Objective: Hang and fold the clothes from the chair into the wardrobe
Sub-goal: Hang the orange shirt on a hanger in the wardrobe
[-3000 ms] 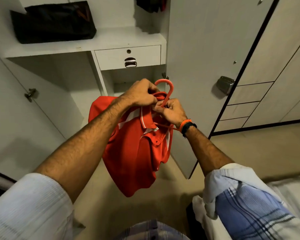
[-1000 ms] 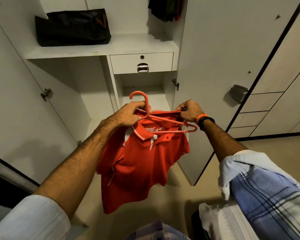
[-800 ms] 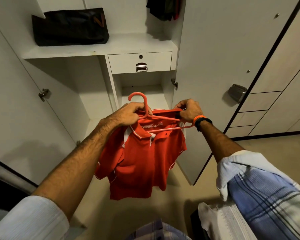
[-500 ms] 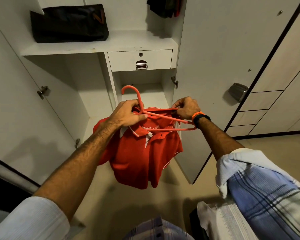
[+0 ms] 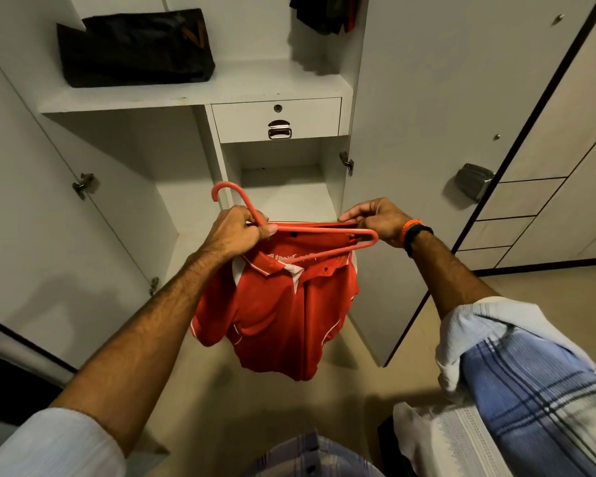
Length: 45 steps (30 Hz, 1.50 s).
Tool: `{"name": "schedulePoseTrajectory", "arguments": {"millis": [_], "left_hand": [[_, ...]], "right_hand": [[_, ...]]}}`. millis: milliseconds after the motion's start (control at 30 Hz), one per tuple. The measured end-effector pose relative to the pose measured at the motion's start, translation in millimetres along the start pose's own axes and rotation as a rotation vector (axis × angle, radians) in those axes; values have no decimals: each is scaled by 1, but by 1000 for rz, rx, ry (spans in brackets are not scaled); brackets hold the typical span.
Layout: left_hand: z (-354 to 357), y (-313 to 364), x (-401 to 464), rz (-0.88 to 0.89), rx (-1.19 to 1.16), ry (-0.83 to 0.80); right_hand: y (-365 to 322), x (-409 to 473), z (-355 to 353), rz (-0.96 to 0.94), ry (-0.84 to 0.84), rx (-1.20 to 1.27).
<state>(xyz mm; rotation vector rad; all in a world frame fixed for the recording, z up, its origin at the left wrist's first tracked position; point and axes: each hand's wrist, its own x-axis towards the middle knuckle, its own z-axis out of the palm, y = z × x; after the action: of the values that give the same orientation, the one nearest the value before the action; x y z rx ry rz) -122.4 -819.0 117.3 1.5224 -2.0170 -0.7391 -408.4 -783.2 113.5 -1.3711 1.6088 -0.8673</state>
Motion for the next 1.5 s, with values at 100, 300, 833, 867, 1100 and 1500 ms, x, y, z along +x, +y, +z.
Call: {"name": "schedulePoseTrajectory", "arguments": {"millis": [100, 300, 833, 867, 1100, 1500], "left_hand": [[2, -1, -3, -36, 14, 65], [11, 9, -4, -94, 183, 170], [7, 26, -4, -109, 240, 228], [7, 24, -5, -117, 232, 226], [12, 15, -14, -138, 163, 293], [14, 12, -23, -171, 225, 320]], "right_hand": [[2, -1, -1, 4, 26, 10], [0, 5, -5, 6, 142, -104], [-11, 24, -1, -91, 302, -514], [-11, 23, 0, -99, 287, -528], [-20, 19, 4, -91, 177, -641], [-25, 6, 8, -155, 185, -705]]}}
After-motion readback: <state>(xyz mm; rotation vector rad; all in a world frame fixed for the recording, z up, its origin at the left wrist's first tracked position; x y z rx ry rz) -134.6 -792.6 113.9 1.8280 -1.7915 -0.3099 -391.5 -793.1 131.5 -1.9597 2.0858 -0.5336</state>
